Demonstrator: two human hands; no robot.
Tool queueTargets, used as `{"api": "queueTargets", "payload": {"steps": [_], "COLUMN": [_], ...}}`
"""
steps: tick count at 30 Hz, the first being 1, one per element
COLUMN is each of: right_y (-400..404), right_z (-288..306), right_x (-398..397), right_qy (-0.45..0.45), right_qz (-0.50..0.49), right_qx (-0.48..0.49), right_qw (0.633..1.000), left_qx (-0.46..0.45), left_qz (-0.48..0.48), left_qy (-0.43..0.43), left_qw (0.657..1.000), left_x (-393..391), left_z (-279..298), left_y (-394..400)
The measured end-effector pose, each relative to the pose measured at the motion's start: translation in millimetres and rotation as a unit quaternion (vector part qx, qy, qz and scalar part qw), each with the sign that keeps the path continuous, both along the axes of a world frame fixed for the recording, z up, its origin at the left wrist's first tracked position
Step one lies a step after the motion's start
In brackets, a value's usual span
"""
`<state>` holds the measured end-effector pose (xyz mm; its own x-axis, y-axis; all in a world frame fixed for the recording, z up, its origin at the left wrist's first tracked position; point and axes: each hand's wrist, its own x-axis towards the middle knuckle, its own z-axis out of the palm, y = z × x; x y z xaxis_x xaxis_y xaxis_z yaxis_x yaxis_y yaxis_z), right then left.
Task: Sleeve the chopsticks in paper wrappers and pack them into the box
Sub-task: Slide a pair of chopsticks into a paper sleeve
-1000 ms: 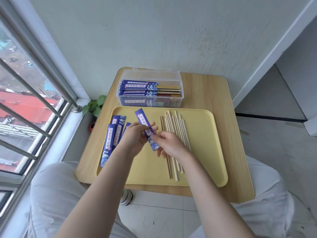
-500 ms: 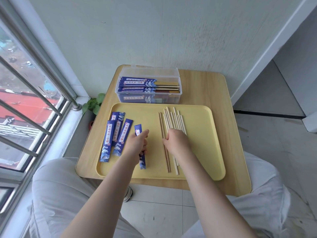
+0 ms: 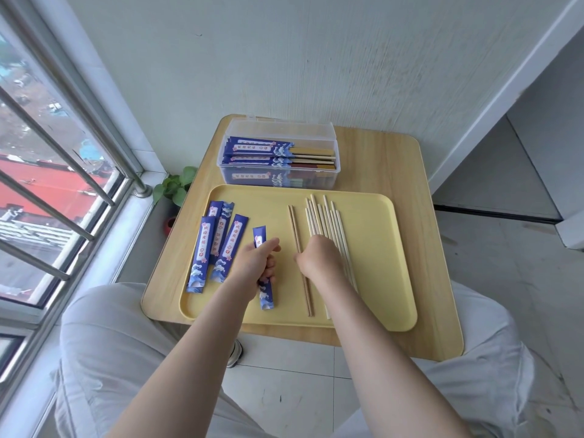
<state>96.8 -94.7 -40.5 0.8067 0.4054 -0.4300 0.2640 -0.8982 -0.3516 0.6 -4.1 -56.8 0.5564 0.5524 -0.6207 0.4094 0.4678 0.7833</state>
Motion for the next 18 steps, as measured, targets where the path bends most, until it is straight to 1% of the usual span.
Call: {"api": "queueTargets", "payload": {"steps": [4, 6, 9, 13, 15, 16, 17, 18], "right_y": [2, 3, 4, 0, -5, -7, -10, -13], "right_z": [4, 5, 5, 8, 12, 15, 18, 23], "right_x": [-3, -5, -2, 4, 8, 10, 12, 13], "right_qy": [-0.007, -0.005, 0.025, 0.045, 0.051, 0.059, 0.075, 0.102], "right_qz": [0.011, 0.014, -0.004, -0.014, -0.022, -0.028, -0.044, -0.069], "right_qx": [-0.006, -0.009, 0.007, 0.038, 0.083, 0.123, 0.179, 0.247], "right_qw": [1.0, 1.0, 1.0, 0.998, 0.995, 0.99, 0.98, 0.961], "left_qx": [-0.004, -0.027, -0.093, -0.114, -0.14, -0.167, -0.202, -0.243], "left_qz": [-0.007, -0.009, 0.017, 0.024, 0.042, 0.068, 0.104, 0.142], "left_qy": [-0.02, -0.041, -0.066, -0.092, -0.126, -0.145, -0.163, -0.18], "left_qw": [1.0, 0.999, 0.993, 0.989, 0.981, 0.973, 0.96, 0.943], "left_x": [-2, -3, -4, -8, -7, -6, -4, -3], "left_z": [-1, -1, -1, 2, 6, 8, 9, 9], "left_y": [1, 2, 4, 6, 5, 5, 8, 11]}}
